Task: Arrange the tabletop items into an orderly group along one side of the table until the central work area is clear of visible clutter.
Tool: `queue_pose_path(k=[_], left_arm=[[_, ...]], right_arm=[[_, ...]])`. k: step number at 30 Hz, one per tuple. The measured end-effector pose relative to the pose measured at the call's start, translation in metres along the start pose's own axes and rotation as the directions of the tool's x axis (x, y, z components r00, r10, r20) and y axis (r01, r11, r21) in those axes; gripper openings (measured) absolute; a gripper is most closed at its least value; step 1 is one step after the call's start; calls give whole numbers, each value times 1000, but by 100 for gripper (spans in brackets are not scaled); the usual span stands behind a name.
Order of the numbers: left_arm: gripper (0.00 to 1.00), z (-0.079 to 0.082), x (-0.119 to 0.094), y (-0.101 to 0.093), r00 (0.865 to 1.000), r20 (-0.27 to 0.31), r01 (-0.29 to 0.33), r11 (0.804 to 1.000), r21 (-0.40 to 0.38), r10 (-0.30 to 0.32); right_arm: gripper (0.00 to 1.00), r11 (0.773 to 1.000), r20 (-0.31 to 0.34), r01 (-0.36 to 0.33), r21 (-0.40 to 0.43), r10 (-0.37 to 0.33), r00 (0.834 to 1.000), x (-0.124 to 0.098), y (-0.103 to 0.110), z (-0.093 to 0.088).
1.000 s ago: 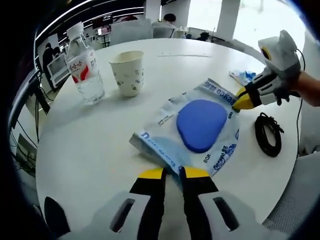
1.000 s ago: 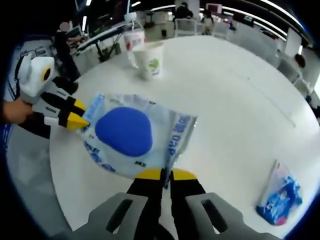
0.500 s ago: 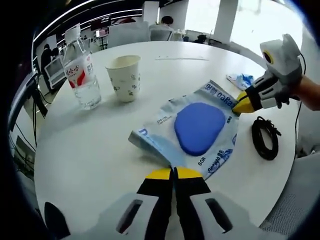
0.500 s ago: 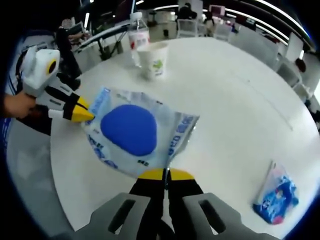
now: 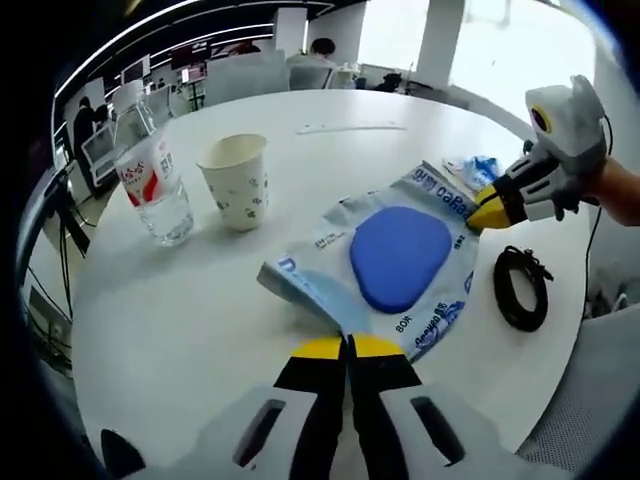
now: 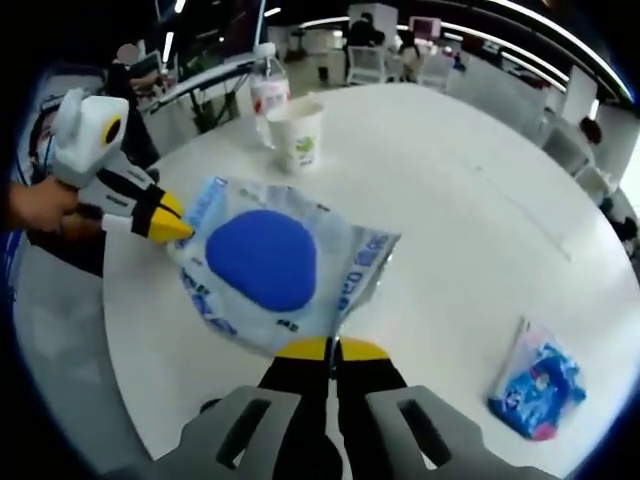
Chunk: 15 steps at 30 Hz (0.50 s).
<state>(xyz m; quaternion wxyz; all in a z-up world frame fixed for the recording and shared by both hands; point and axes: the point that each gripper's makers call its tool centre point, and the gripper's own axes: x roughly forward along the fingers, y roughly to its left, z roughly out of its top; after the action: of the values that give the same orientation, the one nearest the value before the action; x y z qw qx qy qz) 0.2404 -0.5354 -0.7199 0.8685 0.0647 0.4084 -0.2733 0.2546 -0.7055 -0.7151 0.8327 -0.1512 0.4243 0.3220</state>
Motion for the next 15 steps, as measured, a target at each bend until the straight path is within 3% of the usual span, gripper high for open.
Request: queue_pose_path(k=[15], left_arm=[[0,25,2,-11,999,4,43,997,62,-44]], right_arm=[[0,998,22,47,48,-48,999,-23,-12,-2]])
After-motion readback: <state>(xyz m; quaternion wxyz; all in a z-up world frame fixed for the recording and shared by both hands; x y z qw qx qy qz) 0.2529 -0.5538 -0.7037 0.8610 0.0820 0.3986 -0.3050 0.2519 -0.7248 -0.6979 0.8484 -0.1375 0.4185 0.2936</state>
